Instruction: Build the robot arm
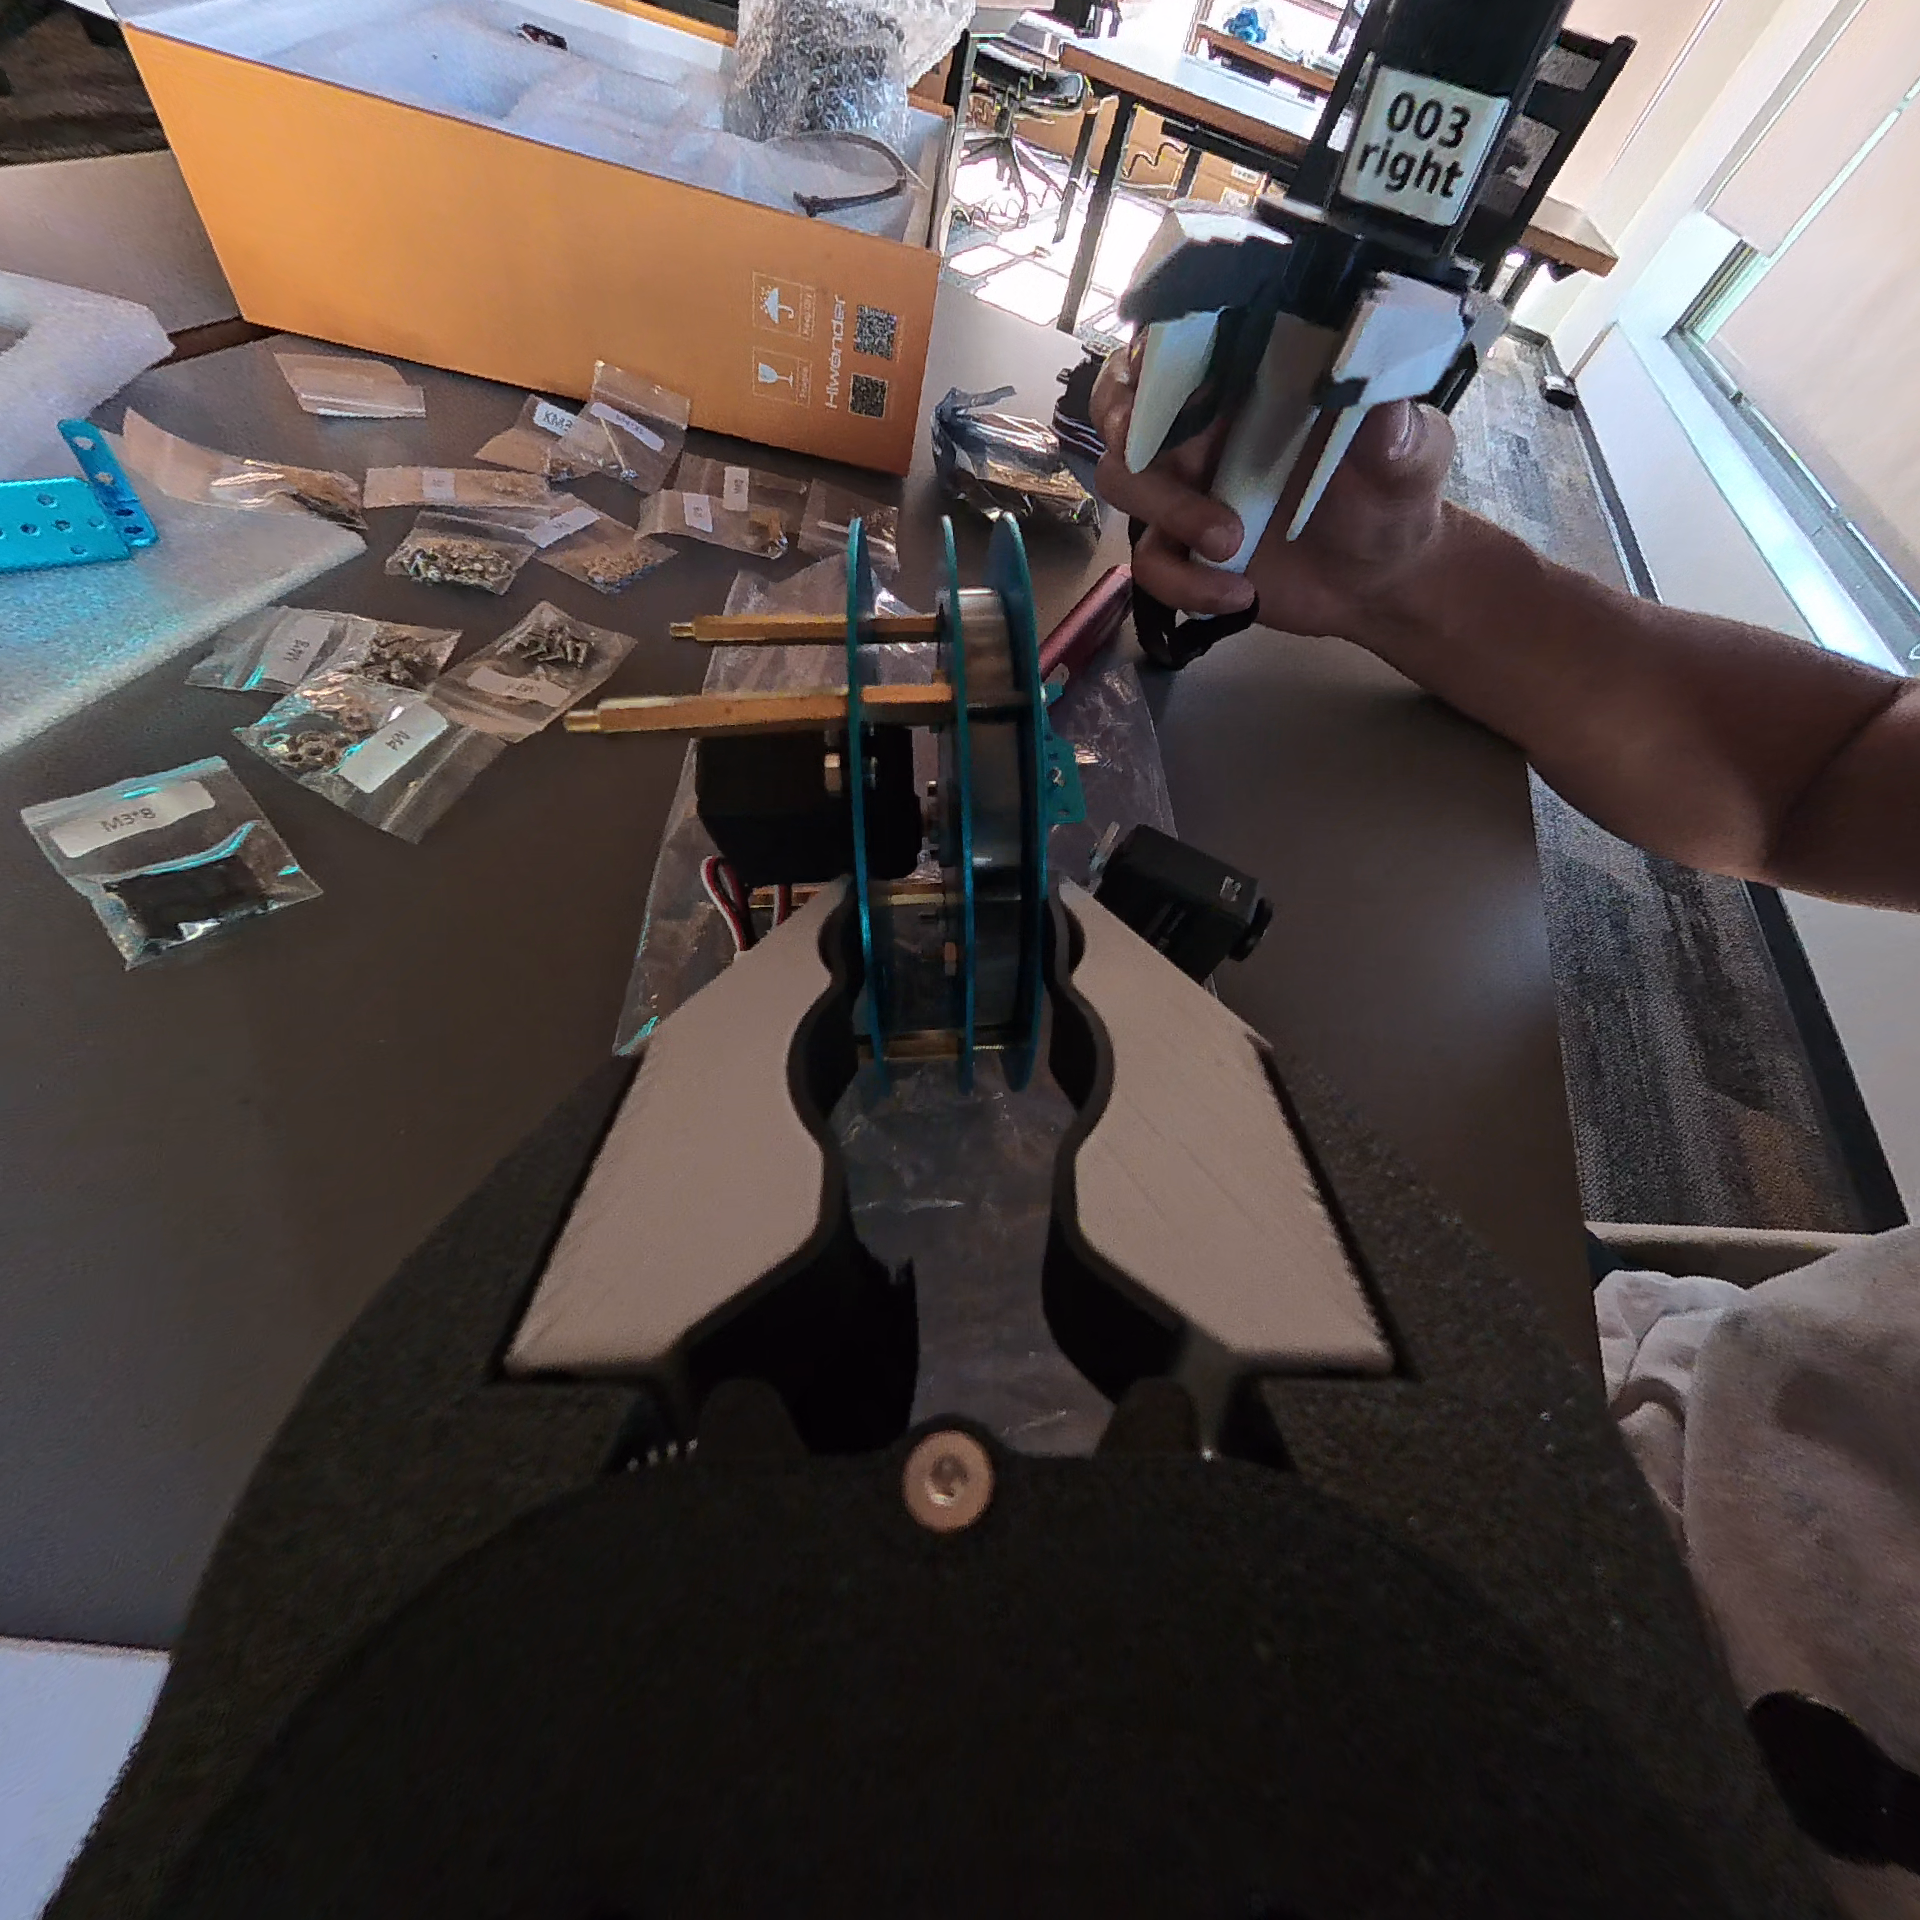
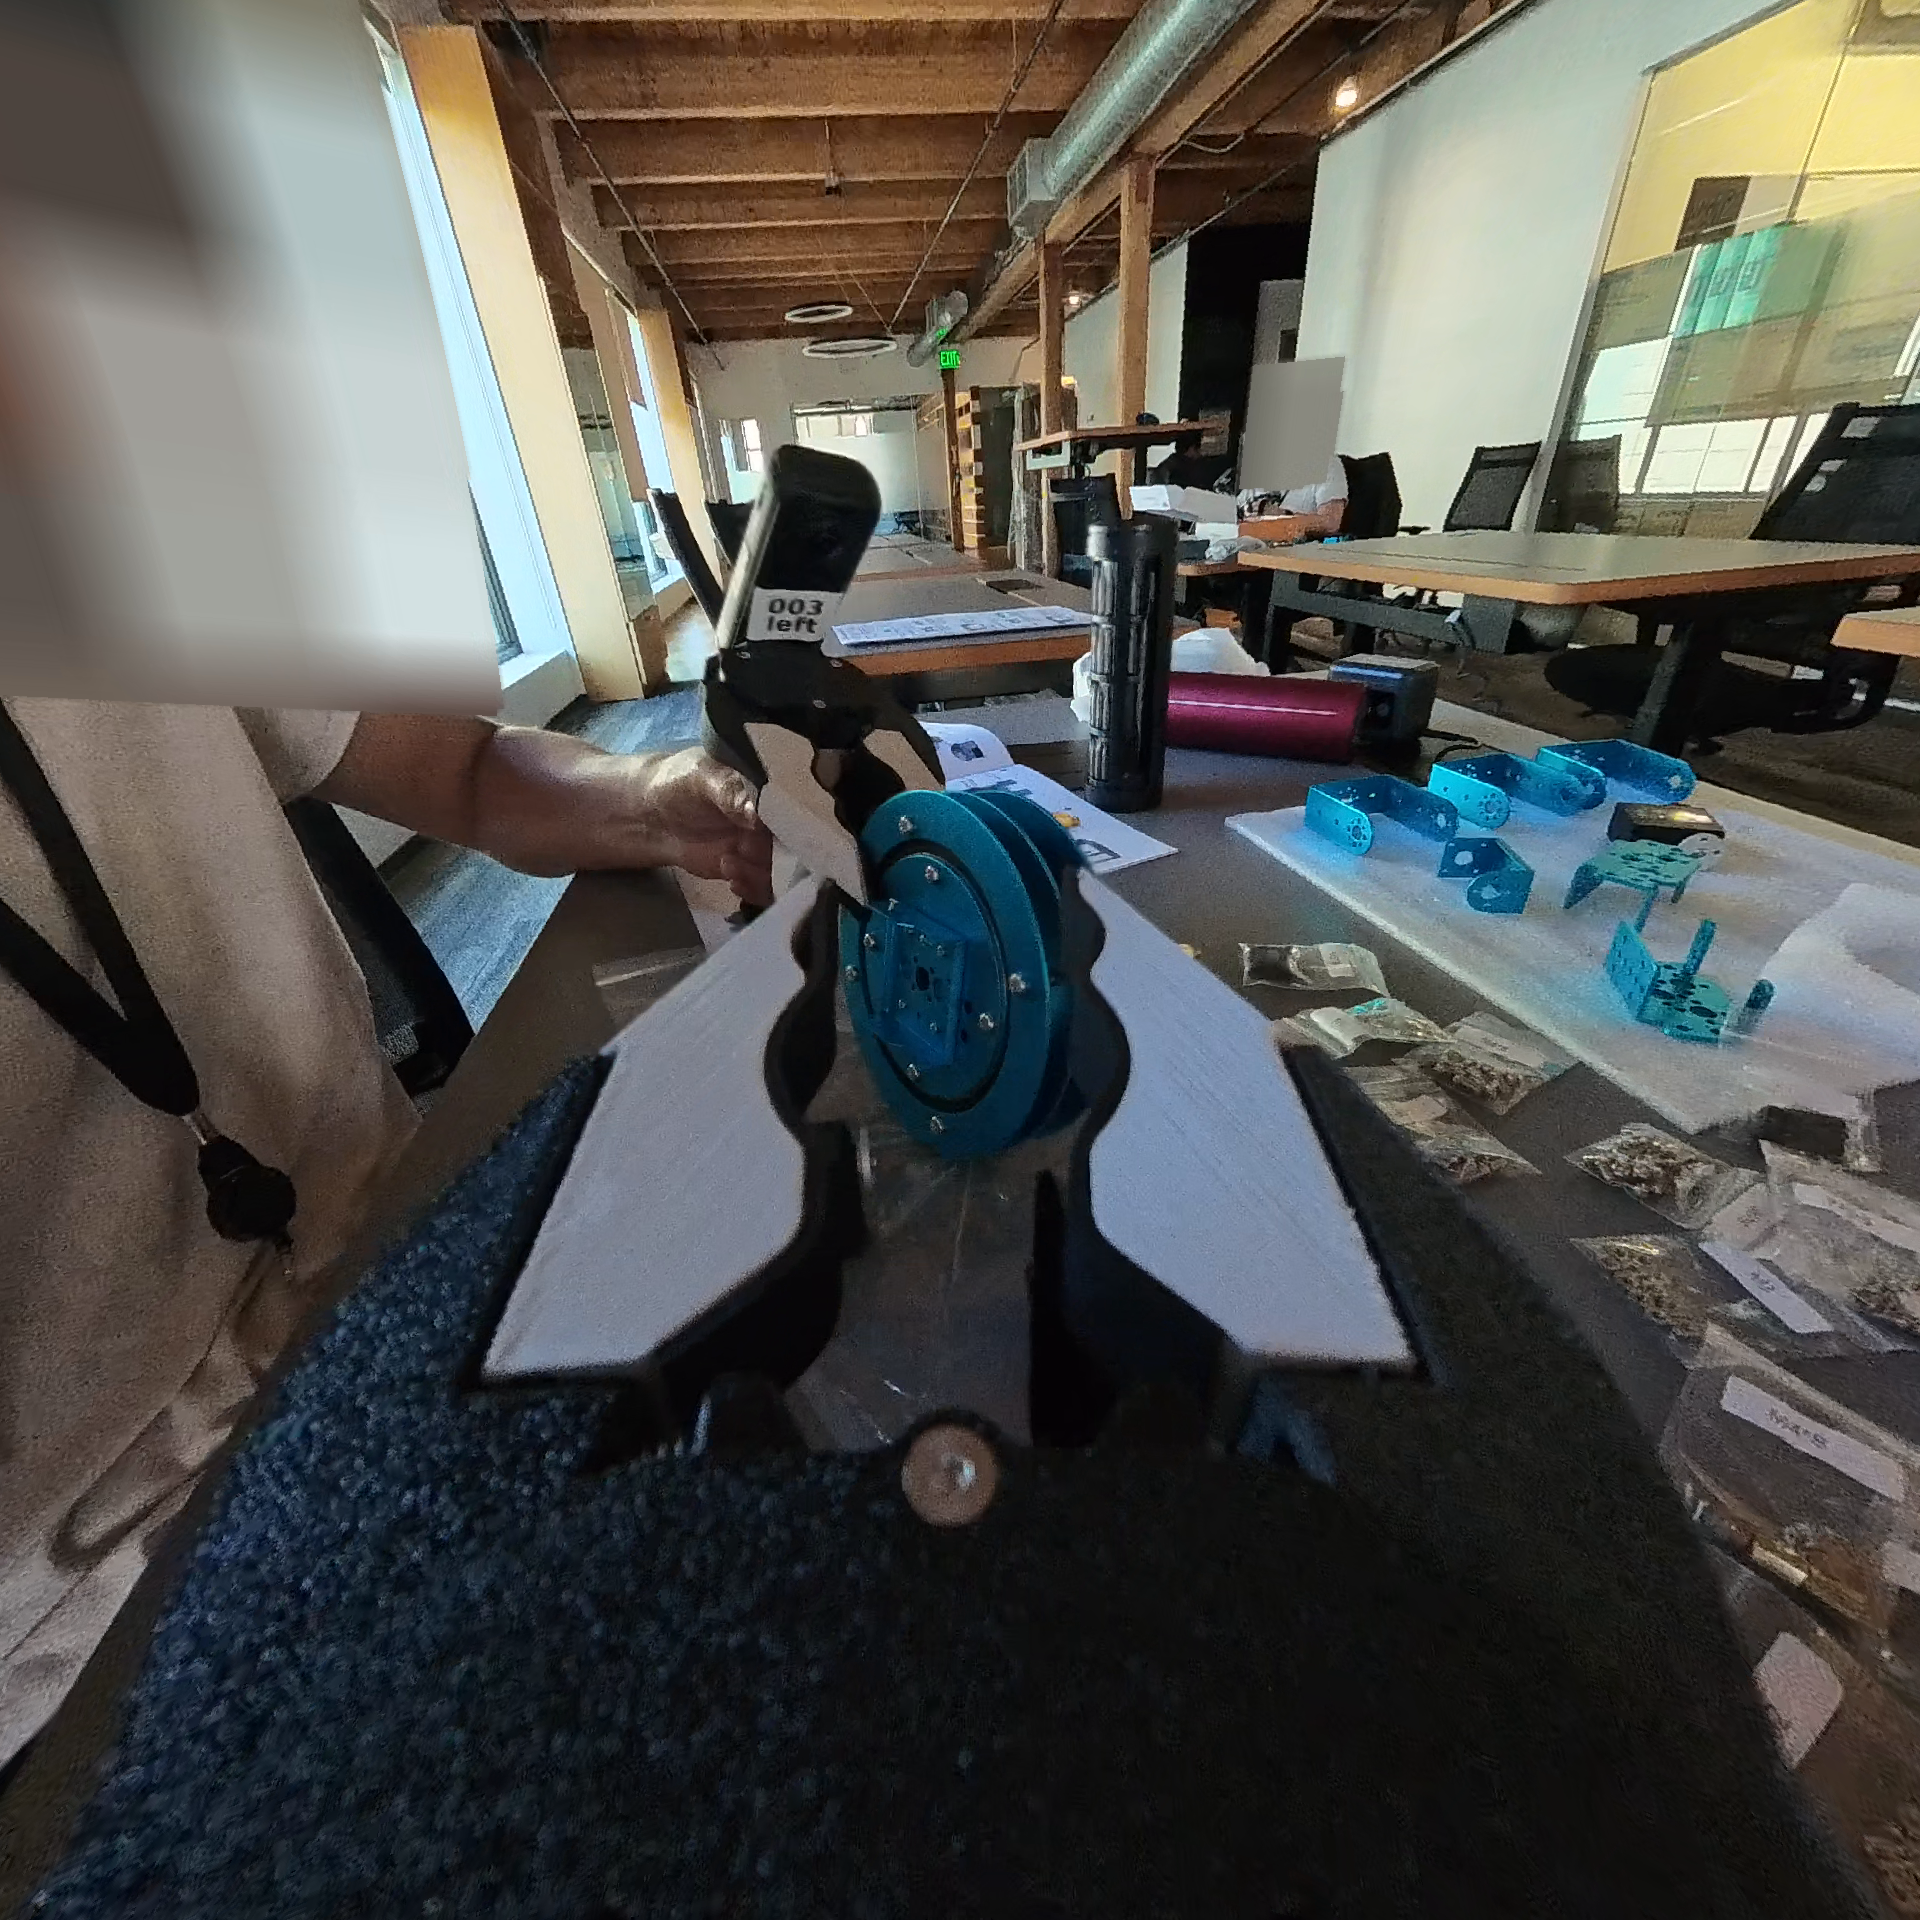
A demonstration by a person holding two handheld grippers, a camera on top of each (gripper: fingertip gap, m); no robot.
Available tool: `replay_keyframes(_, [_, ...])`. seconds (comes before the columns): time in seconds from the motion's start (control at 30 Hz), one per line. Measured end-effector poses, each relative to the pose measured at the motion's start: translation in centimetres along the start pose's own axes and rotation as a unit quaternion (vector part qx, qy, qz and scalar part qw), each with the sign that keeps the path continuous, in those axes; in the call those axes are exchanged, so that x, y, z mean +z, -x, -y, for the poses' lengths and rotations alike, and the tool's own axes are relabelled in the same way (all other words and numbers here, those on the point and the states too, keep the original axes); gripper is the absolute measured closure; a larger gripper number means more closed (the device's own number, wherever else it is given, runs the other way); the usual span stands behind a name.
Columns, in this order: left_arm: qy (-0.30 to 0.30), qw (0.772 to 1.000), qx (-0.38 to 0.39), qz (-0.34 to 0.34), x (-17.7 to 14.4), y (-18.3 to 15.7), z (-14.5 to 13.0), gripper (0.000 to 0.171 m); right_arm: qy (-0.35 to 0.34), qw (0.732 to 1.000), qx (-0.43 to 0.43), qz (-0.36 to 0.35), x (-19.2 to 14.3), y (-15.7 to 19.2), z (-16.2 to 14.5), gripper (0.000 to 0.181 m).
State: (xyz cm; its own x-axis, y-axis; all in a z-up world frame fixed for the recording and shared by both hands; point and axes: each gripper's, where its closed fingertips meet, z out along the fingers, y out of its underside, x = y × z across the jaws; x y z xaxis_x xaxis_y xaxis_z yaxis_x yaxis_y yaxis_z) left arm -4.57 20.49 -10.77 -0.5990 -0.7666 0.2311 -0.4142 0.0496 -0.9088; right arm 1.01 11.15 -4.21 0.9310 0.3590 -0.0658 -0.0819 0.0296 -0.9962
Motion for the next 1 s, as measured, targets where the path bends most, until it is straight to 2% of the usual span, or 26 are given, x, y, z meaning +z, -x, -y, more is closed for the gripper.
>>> replay_keyframes(0.23, [-0.007, 0.999, -0.03, -0.012, -0.2, 0.6, -0.1, 0.139, 0.022, 0.998, -0.053, -0.025, 1.2, 0.6, -0.7, 0.139])
replay_keyframes(0.33, [-0.001, 1.0, -0.025, -0.01, -0.4, 0.6, -0.4, 0.139, 0.017, 0.995, -0.077, -0.055, 1.1, 0.3, -0.4, 0.126])
replay_keyframes(0.47, [-0.004, 0.999, -0.031, -0.012, -0.3, 0.6, -0.3, 0.139, 0.034, 0.996, -0.048, -0.069, 0.9, -0.1, -0.5, 0.117])
replay_keyframes(0.77, [-0.003, 1.0, -0.026, -0.011, -0.3, 0.6, -0.3, 0.139, 0.045, 0.995, -0.039, -0.08, 0.0, -0.2, -0.2, 0.121])
replay_keyframes(0.9, [-0.003, 1.0, -0.022, -0.007, -0.2, 0.6, -0.2, 0.139, 0.102, 0.991, -0.008, -0.088, 0.3, -0.8, -2.1, 0.121])
replay_keyframes(1.0, [-0.003, 1.0, -0.021, -0.006, -0.2, 0.5, -0.1, 0.139, 0.151, 0.979, 0.035, -0.134, 1.0, -1.2, -3.0, 0.121])
